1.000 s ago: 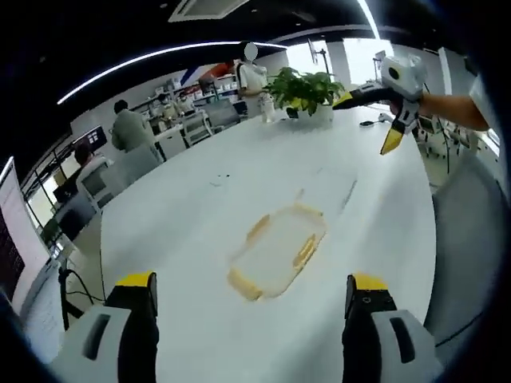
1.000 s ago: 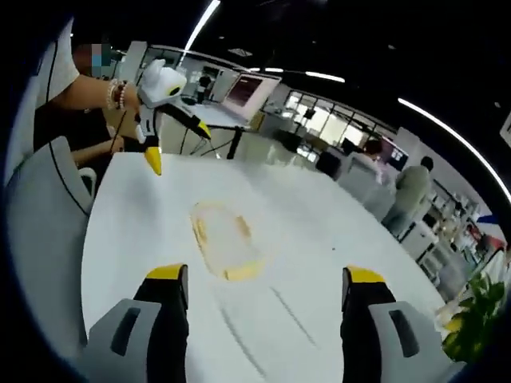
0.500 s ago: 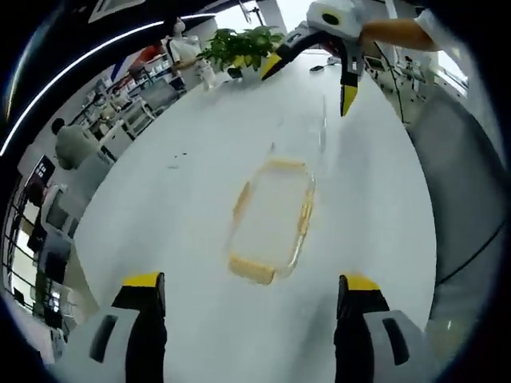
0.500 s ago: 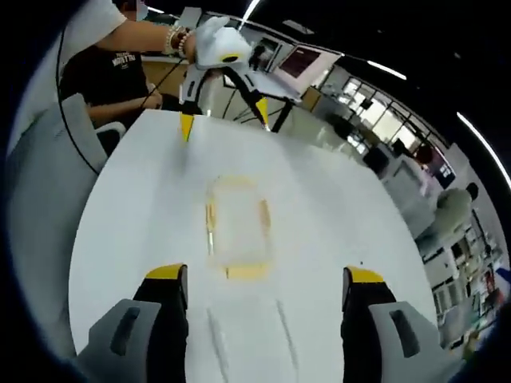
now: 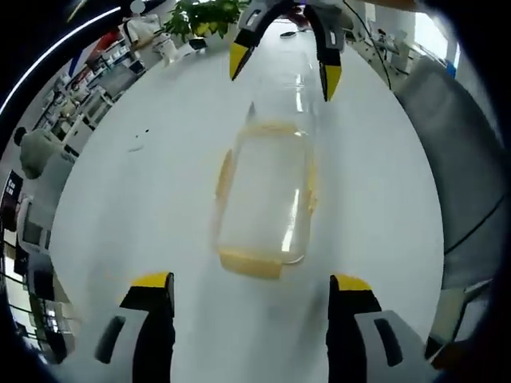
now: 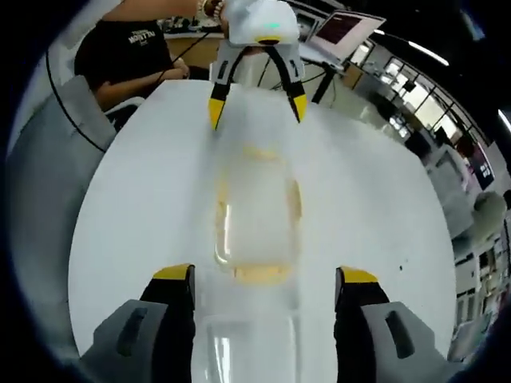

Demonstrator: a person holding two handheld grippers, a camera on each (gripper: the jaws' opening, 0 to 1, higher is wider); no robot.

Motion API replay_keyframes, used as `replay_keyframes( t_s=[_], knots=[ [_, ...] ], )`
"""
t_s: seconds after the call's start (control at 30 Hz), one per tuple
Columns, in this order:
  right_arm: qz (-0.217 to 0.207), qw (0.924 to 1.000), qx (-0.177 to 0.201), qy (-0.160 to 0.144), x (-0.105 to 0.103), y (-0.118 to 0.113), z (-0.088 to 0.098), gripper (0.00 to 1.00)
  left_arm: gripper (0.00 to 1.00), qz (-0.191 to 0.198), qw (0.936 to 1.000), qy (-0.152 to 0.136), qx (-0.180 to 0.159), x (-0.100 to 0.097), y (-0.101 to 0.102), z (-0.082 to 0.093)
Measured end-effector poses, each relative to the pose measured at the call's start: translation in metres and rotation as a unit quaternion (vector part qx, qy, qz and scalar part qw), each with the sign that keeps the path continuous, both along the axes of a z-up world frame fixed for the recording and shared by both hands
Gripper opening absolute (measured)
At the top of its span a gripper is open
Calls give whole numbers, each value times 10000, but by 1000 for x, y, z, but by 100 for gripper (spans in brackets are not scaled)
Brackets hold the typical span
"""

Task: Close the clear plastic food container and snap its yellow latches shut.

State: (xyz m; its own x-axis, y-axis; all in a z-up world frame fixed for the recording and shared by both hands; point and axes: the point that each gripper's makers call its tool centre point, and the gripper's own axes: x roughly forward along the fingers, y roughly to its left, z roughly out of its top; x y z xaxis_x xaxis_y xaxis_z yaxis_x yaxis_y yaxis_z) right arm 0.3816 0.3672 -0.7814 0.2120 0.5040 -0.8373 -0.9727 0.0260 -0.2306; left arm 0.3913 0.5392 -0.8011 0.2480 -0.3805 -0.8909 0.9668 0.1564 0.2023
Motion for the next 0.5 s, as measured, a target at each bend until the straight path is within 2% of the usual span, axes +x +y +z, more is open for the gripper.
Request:
replay_keyframes(
  t_s=[0.23,0.37,0.5],
  knots=[
    [-22,9993,-331,147,13,3,-20,67,72,-184,9995,190,156,8,-3,-16],
    [-26,9977,-422,537,8,7,-35,68,70,-207,9992,318,104,11,-11,-23],
    [13,9968,-585,536,13,7,-44,67,68,-391,9976,507,255,7,-11,-32]
  ],
)
